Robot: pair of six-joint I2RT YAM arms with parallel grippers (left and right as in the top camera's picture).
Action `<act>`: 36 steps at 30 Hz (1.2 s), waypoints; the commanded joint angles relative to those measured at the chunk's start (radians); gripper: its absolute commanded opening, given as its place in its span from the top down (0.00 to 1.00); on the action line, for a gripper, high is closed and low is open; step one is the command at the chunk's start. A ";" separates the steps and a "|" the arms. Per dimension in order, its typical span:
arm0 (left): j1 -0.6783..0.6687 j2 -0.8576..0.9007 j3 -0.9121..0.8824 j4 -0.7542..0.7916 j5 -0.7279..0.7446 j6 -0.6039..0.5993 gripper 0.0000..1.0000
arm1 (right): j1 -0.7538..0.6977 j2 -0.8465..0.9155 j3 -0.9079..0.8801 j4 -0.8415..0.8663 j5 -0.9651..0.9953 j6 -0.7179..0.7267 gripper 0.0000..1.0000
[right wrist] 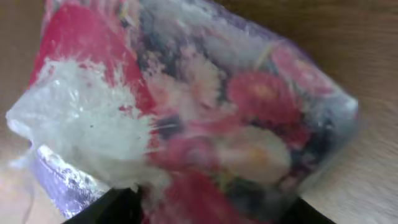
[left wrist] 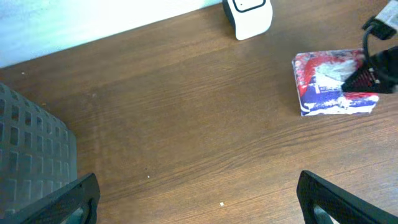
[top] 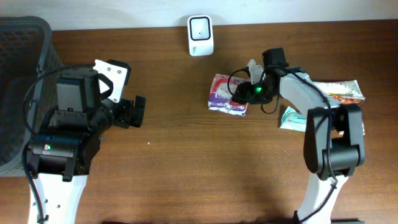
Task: Scan the item barcode
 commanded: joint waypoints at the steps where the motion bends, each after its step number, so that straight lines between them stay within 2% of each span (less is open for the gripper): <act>1: 0.005 -0.009 0.006 0.003 0.014 -0.012 0.01 | 0.003 0.066 -0.013 0.009 -0.065 -0.003 0.78; 2: 0.005 -0.009 0.006 0.003 0.014 -0.012 0.01 | 0.003 0.076 -0.013 0.010 -0.071 -0.003 0.92; 3: 0.005 -0.009 0.006 0.003 0.014 -0.012 0.01 | 0.003 0.079 -0.013 0.010 -0.093 -0.003 0.96; 7: 0.005 -0.009 0.006 0.002 0.014 -0.012 0.01 | -0.022 0.050 0.027 -0.002 -0.375 -0.030 0.96; 12: 0.005 -0.009 0.006 0.001 0.010 -0.012 0.01 | -0.133 -0.118 0.227 -0.245 -0.797 -0.159 0.96; 15: 0.005 -0.008 0.006 0.002 0.010 -0.013 0.01 | -0.178 -0.202 0.264 -0.256 -1.056 -0.182 0.96; 19: 0.005 -0.008 0.006 0.002 0.010 -0.036 0.01 | -0.170 -0.232 0.265 -0.270 -1.057 -0.156 0.96; 26: 0.005 -0.008 0.006 0.014 -0.006 -0.038 0.01 | -0.063 -0.283 0.265 -0.264 -1.057 -0.159 0.96; 31: 0.005 -0.008 0.006 0.032 -0.003 -0.069 0.01 | -0.060 -0.299 0.265 -0.268 -1.046 -0.129 0.96; 33: 0.005 0.000 0.006 0.087 0.095 -0.072 0.01 | -0.041 -0.300 0.265 -0.319 -0.812 -0.068 0.96; 35: 0.005 0.032 0.006 0.141 0.253 -0.071 0.01 | -0.015 -0.300 0.265 -0.338 -0.726 -0.066 0.96; 36: 0.005 0.068 0.006 0.158 0.288 -0.072 0.01 | -0.006 -0.302 0.265 -0.335 -0.665 -0.066 0.96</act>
